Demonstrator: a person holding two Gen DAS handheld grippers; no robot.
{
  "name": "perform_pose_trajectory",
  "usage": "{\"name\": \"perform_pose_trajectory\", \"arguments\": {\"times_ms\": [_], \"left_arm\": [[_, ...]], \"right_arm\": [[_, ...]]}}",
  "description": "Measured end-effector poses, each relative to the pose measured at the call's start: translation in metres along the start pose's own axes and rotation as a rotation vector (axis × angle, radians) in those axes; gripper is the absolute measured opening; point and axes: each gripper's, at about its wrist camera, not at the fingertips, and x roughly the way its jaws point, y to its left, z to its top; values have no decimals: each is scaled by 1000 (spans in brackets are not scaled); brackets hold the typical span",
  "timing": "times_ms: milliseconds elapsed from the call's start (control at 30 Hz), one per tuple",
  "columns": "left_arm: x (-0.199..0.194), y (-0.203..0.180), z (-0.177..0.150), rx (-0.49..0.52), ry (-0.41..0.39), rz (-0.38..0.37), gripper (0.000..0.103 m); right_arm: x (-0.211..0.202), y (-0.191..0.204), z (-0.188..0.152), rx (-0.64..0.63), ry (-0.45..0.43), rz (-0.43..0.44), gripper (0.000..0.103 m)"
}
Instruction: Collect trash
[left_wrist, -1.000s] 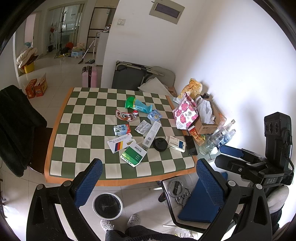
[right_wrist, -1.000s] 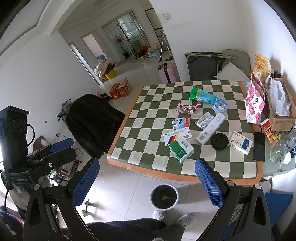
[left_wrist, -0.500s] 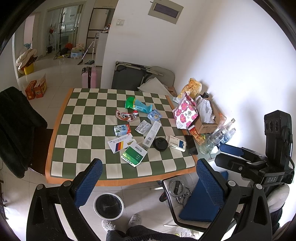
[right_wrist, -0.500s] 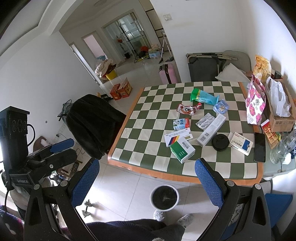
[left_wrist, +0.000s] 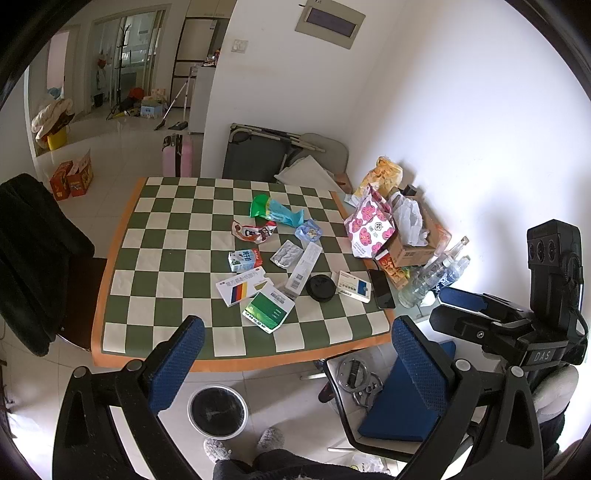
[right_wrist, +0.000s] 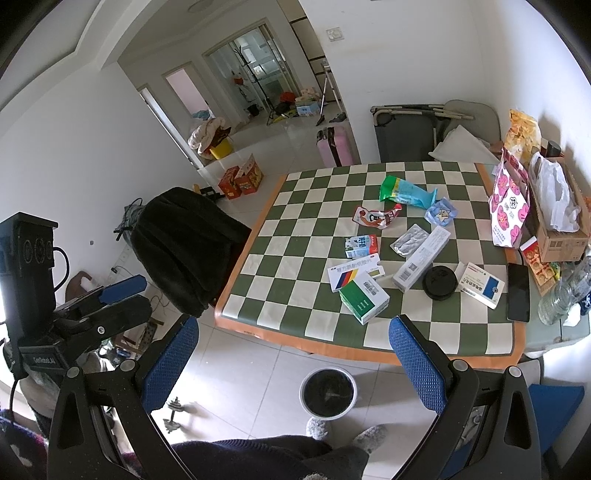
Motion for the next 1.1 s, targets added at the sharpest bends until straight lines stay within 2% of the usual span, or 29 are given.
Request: {"name": "perform_pose_trajectory", "arguments": {"times_ms": [400,467,567,633,700,800,900,1033,1100], "left_arm": [[3,-2,2,-1,4,5,103],[5,-2,5,1,3,57,103],[11,5,12,24,2,208,103],[34,14,15,23,27,274,103],[62,27,12,16,62,303,103],[110,45,7,-4,138,304,103],[158,44,0,63,210,309,103],[243,27,1,181,396,242,102],[279,18,-1,232,476,240,102]], "right_arm": [[5,15,2,3,0,-7,103],[5,14,2,20,-8,-31,103],[13,6,1,86,-21,-120,103],[24,-6,-1,141,-19,-218,103],[40,-25,-6,191,-6,-314,103],[68,-72,-16,287,36,-422,103],[98,-130,-28,387,112,-442,103],[136,-200,-41,438,216,-462,103],[160,-232,-46,452,268,-466,103]]}}
